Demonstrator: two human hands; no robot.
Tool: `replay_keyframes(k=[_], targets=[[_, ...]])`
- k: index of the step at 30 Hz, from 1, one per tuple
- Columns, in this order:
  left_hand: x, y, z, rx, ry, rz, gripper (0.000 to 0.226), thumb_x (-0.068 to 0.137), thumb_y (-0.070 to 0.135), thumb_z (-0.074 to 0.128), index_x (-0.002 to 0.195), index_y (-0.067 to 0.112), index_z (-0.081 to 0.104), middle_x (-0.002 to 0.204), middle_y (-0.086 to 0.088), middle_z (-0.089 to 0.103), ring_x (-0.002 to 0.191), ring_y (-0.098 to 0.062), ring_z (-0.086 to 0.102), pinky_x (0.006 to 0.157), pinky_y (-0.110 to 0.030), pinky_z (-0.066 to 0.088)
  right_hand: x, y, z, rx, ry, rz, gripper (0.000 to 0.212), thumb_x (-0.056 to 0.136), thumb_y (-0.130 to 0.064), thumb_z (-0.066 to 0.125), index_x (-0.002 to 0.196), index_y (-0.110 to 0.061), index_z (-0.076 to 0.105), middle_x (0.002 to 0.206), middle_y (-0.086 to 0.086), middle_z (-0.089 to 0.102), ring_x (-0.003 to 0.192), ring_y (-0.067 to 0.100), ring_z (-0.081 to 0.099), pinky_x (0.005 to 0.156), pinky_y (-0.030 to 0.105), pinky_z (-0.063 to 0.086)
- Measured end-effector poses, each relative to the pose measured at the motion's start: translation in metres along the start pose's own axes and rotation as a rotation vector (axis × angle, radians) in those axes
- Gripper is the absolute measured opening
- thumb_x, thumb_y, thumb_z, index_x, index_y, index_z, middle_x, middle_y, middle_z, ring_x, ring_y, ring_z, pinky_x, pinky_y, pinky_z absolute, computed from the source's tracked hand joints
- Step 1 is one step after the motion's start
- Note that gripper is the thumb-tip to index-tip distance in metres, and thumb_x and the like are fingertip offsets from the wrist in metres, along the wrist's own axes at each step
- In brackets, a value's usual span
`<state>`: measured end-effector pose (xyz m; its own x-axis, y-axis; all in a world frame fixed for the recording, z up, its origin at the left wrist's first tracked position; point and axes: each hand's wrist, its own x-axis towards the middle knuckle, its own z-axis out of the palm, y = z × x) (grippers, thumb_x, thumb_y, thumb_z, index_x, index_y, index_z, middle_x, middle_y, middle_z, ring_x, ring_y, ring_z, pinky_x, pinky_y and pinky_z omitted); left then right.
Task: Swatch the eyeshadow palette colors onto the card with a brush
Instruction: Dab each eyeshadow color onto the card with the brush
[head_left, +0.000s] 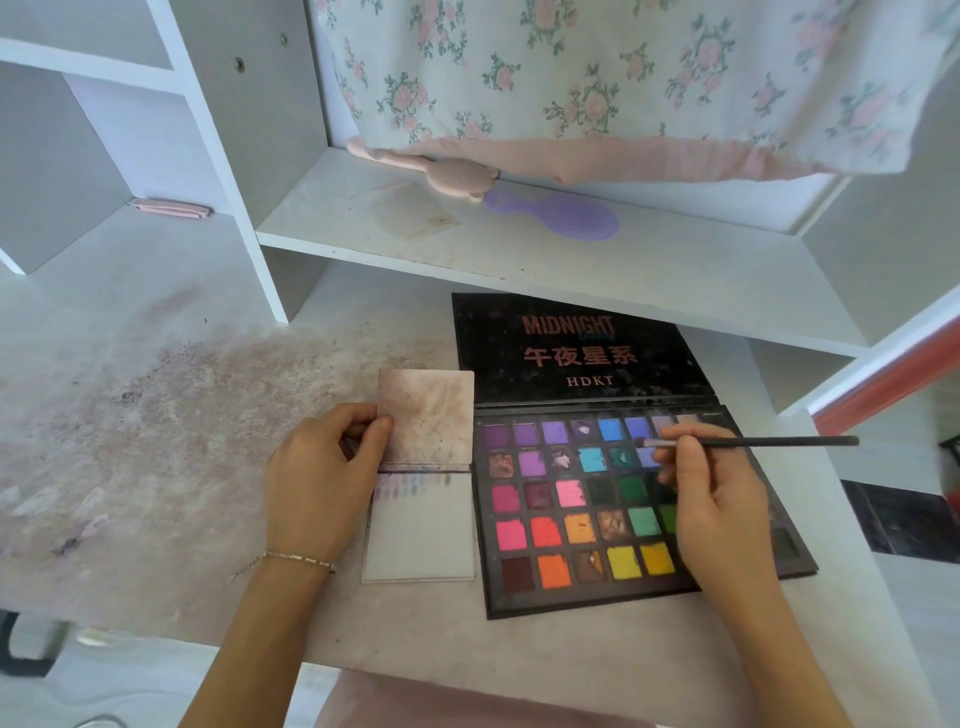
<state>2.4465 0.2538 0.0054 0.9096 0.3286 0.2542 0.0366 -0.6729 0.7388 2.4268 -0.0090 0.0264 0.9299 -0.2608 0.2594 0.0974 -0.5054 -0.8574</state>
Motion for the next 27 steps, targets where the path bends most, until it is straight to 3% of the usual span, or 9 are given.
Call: replay_keyframes(k=[4, 8, 15, 27], targets=[[0.0, 0.0, 0.0, -0.003, -0.007, -0.003, 0.009, 0.083, 0.024, 0.062, 0.085, 0.019, 0.069, 0.063, 0.016, 0.055, 0.063, -0.01, 0.051, 0.057, -0.019, 0.037, 0.01, 0.015, -0.014, -0.109, 0.082, 0.032, 0.015, 0.096, -0.015, 0.036, 0.096, -0.016, 0.05, 0.077, -0.013, 0.054, 0.072, -0.008, 0.055, 0.054, 0.007, 0.041], [0.0, 0.0, 0.0, 0.011, -0.001, 0.0, 0.01, 0.083, 0.025, 0.061, 0.085, 0.02, 0.069, 0.065, 0.013, 0.057, 0.064, -0.012, 0.053, 0.057, -0.021, 0.037, 0.017, 0.024, -0.022, -0.195, 0.077, 0.07, 0.015, 0.096, -0.019, 0.036, 0.095, -0.015, 0.051, 0.074, -0.015, 0.052, 0.071, -0.003, 0.05, 0.057, 0.012, 0.033], [-0.001, 0.0, 0.001, 0.023, 0.007, -0.01, 0.008, 0.083, 0.024, 0.062, 0.084, 0.02, 0.069, 0.064, 0.014, 0.056, 0.065, -0.013, 0.053, 0.056, -0.022, 0.036, 0.02, 0.028, -0.022, -0.209, 0.042, 0.072, 0.012, 0.095, -0.018, 0.039, 0.093, -0.017, 0.051, 0.076, -0.016, 0.052, 0.073, -0.004, 0.049, 0.059, 0.012, 0.032], [-0.001, 0.002, 0.001, 0.014, -0.008, -0.028, 0.007, 0.083, 0.023, 0.061, 0.084, 0.021, 0.068, 0.066, 0.01, 0.058, 0.067, -0.016, 0.056, 0.065, -0.029, 0.041, 0.019, 0.031, -0.021, -0.236, 0.007, 0.043, 0.01, 0.094, -0.016, 0.041, 0.093, -0.02, 0.051, 0.084, -0.003, 0.059, 0.073, -0.003, 0.05, 0.06, 0.009, 0.031]])
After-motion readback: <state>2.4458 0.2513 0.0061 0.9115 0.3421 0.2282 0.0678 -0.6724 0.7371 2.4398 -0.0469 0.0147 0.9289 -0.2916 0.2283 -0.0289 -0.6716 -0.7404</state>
